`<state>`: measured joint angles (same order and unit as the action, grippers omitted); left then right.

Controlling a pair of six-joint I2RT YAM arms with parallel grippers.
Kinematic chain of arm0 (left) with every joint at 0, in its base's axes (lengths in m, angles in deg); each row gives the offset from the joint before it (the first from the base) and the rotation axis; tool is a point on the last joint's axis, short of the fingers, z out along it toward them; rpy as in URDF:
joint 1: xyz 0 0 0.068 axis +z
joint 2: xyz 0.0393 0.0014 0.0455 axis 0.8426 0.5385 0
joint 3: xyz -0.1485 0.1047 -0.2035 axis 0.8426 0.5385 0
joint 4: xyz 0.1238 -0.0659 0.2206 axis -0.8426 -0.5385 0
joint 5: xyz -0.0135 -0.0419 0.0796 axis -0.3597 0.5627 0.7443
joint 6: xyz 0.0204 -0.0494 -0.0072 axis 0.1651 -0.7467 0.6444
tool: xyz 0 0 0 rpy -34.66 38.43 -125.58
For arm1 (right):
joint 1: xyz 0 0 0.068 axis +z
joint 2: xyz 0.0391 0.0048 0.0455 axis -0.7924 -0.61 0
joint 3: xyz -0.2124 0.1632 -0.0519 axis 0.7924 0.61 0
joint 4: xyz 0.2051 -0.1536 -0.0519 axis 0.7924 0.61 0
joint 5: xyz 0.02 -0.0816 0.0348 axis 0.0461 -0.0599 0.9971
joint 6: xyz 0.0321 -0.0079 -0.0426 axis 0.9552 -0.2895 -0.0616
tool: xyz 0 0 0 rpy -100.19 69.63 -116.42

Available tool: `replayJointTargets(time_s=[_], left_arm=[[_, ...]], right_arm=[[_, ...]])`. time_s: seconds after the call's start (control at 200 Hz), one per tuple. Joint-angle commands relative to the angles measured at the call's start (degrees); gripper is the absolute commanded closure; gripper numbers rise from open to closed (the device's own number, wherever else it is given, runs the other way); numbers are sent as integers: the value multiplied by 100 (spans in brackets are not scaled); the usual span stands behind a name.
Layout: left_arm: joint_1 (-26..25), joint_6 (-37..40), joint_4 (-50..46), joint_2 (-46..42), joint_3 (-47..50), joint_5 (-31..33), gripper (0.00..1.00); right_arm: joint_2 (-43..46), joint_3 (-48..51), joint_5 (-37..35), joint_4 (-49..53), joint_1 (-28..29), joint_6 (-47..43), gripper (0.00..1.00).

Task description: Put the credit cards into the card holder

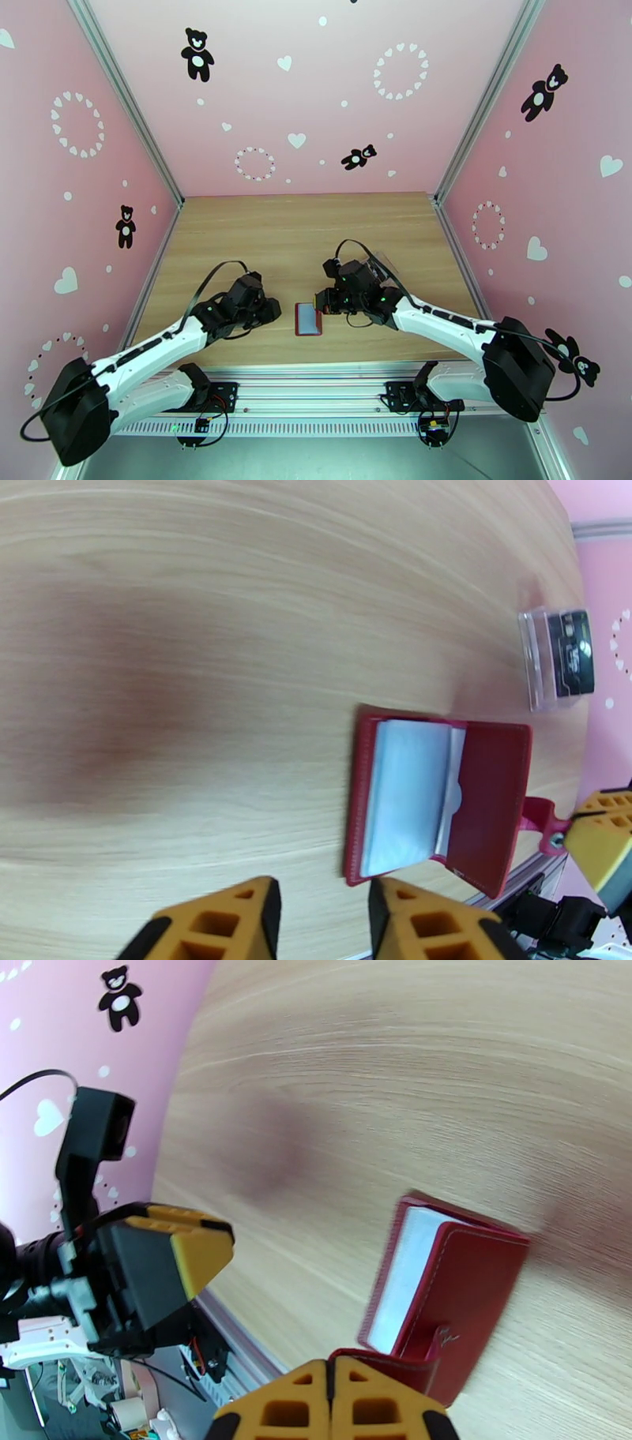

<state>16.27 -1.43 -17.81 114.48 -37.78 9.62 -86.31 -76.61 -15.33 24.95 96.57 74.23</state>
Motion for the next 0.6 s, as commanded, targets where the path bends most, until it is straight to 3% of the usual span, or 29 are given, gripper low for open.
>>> replayJointTargets(time_s=[0.0,0.335,0.596], left_arm=[[-212,98,358,436,-400,-37,66],[-923,165,768,2187,-1581,-119,69],[-1276,85,1182,3283,-1969,-331,74]], right_arm=[[243,158,-190,106,-69,-65,100],[878,519,-397,648,-438,-338,100],[1072,571,-676,1136,-566,-658,100]])
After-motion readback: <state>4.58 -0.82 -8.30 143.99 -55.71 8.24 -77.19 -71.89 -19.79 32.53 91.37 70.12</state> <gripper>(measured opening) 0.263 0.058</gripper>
